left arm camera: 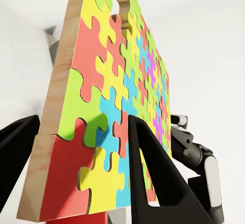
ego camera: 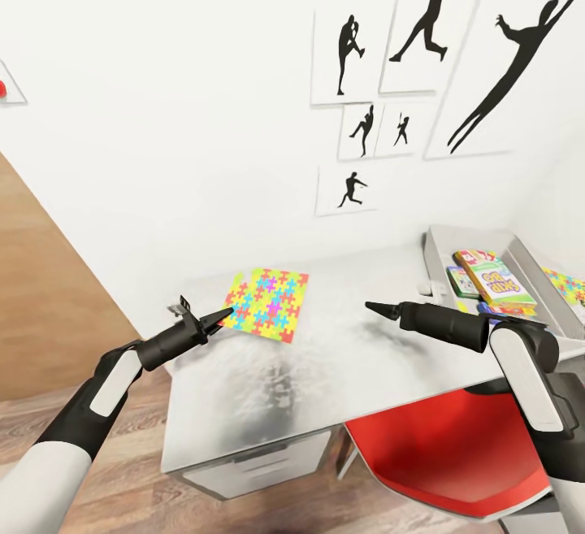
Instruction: Put all the toys in the child's room - the three board games (two on the bed and one on the table), the two jigsaw puzzles on the table, and the tennis ball on the table - inside the toy box on the table in the child's room.
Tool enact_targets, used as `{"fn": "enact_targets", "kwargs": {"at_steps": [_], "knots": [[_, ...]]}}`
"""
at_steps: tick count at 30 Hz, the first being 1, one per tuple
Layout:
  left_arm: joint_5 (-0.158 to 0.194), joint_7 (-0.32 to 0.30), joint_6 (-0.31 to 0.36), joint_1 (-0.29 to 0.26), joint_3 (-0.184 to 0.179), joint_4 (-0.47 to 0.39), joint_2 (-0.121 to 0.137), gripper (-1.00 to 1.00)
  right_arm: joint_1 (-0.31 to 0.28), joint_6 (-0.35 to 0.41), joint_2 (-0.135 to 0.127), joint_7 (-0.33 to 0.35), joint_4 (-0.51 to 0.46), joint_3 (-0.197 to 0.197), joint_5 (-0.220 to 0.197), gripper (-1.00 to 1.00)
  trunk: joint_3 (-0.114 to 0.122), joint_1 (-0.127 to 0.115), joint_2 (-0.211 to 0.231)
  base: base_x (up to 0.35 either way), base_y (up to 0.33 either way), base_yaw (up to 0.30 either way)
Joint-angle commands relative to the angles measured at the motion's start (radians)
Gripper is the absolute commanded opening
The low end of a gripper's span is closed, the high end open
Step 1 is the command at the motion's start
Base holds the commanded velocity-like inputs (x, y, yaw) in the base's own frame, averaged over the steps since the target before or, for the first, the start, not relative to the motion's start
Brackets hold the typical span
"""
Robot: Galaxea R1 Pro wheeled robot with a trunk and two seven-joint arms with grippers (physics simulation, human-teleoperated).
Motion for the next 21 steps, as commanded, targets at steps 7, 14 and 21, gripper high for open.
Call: {"fn": "enact_targets", "kwargs": {"at_steps": [7,14,21], "knots": [[0.007,0.002,0.005,-0.001,-0.003,0.000,0.001,-1.00,-0.001,0.002,-0.001,0.012,0.000,0.000,0.008,1.00,0.010,0.001,-0.002,-0.001,0.000,-0.067],[0.007,0.002,0.005,-0.001,-0.003,0.000,0.001,-1.00,0.000,0.002,-0.001,0.014,0.000,-0.001,0.008,1.00,0.022,0.001,-0.002,0.000,0.000,-0.067],[0.007,0.002,0.005,0.000,-0.003,0.000,0.001,-1.00,0.000,0.002,-0.001,0.014,0.000,-0.001,0.008,1.00,0.033,0.001,-0.002,0.000,0.000,-0.067]]}}
